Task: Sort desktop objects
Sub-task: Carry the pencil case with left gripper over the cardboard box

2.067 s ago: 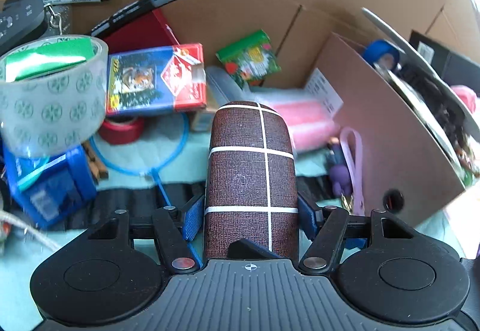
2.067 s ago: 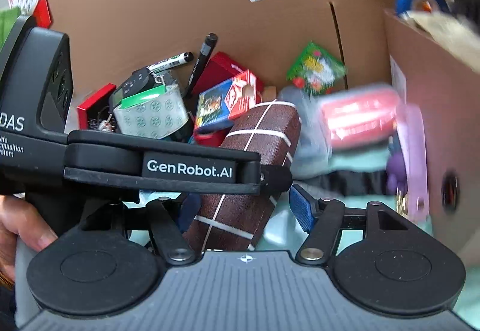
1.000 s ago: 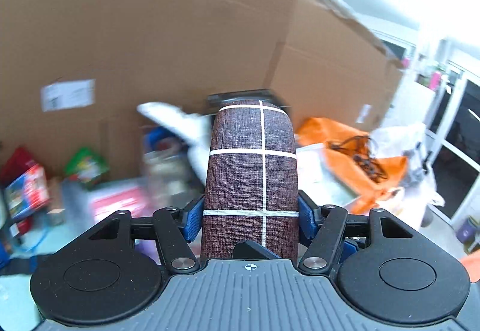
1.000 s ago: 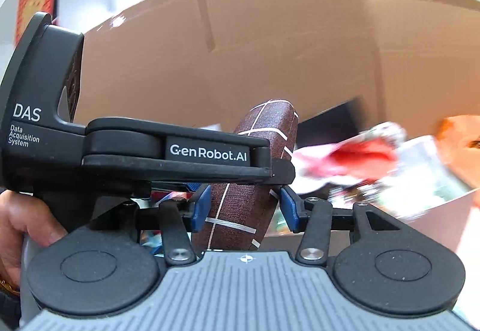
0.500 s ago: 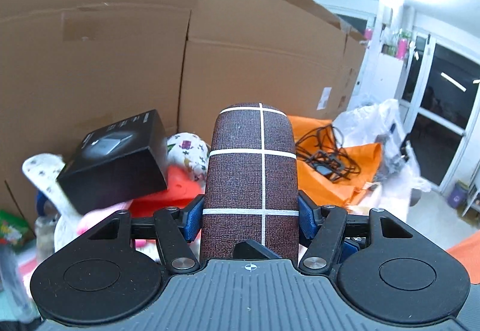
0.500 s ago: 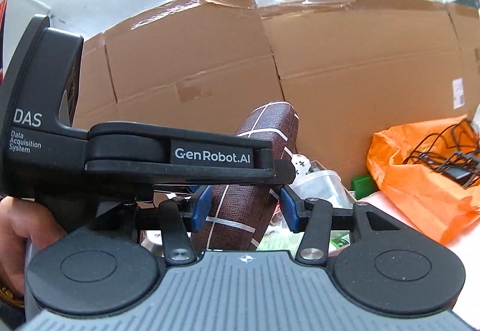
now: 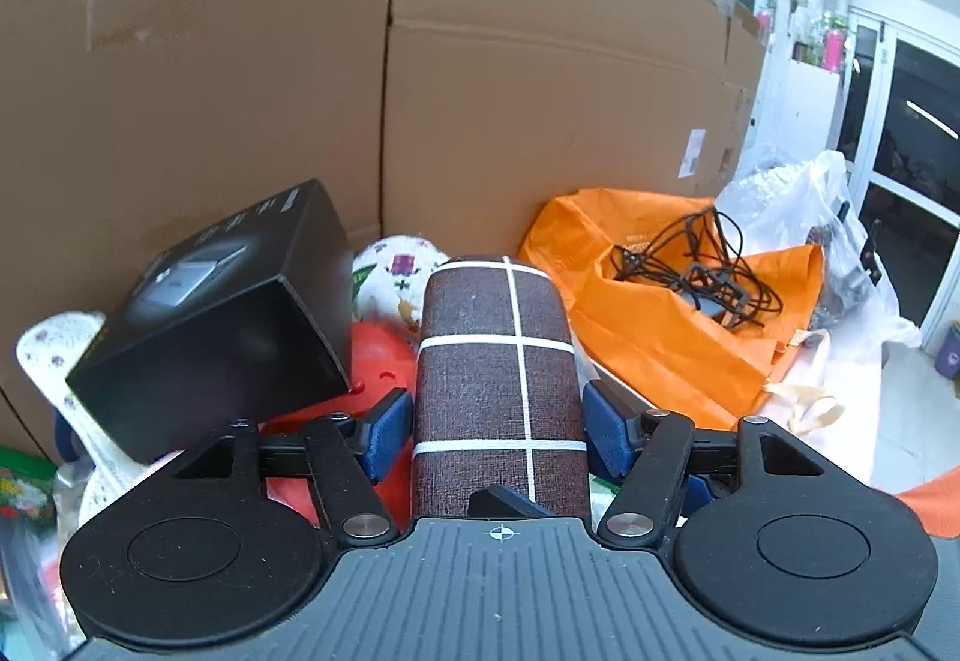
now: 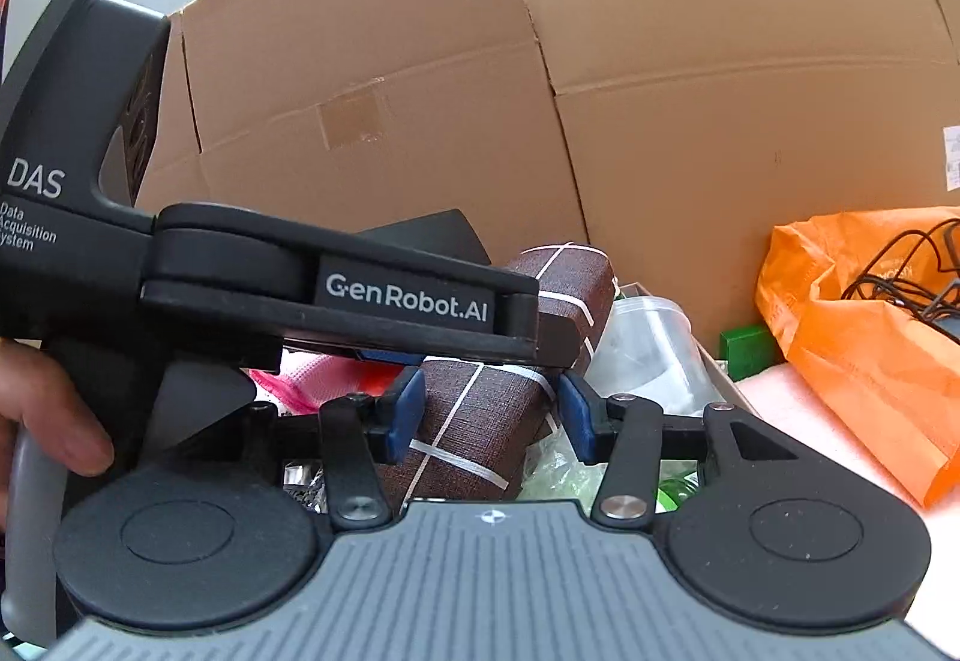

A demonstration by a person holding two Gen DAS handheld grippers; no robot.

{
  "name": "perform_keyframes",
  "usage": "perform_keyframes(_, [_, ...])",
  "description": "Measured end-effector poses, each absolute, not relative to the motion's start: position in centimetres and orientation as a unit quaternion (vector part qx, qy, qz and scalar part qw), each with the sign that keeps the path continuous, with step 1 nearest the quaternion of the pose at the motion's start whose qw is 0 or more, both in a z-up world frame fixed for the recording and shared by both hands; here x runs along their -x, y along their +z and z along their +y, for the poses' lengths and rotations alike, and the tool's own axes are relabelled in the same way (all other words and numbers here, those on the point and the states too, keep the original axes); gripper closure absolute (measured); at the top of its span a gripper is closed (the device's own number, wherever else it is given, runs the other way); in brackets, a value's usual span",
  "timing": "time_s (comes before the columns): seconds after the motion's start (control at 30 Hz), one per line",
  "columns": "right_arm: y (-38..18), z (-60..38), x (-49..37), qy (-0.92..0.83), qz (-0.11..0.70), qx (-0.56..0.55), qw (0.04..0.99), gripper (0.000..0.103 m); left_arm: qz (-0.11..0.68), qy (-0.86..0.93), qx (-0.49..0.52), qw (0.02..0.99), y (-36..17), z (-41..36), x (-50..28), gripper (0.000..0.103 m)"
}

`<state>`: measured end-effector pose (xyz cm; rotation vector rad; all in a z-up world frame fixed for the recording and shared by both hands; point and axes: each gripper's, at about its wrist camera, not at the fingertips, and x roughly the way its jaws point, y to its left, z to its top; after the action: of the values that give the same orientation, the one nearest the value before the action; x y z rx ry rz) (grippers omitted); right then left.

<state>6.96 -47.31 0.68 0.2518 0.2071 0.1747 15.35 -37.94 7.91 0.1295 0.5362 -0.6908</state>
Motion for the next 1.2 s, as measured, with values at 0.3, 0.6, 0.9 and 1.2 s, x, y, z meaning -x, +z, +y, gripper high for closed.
perform_keyframes(0.3, [1.1, -47.6, -5.6, 0.069, 0.087, -0.132, 0.985, 0.029, 0.24, -0.337, -0.066, 0.908, 8.4, -37.5, -14.2, 0.016])
perform_keyframes(0.6, [1.5, -46.9, -3.9, 0.07, 0.101, -0.113, 0.986, 0.046, 0.218, -0.338, -0.061, 0.914, 8.8, -36.1, -11.9, 0.0])
perform_keyframes(0.9, [1.2, -45.6, -6.1, 0.072, 0.125, -0.101, 0.984, 0.055, 0.215, -0.329, -0.055, 0.918, 8.9, -34.3, -10.8, 0.0])
perform_keyframes(1.2, [1.2, -45.4, -6.4, 0.071, 0.124, -0.109, 0.984, 0.043, 0.229, -0.318, -0.038, 0.919, 8.3, -33.3, -11.0, 0.0])
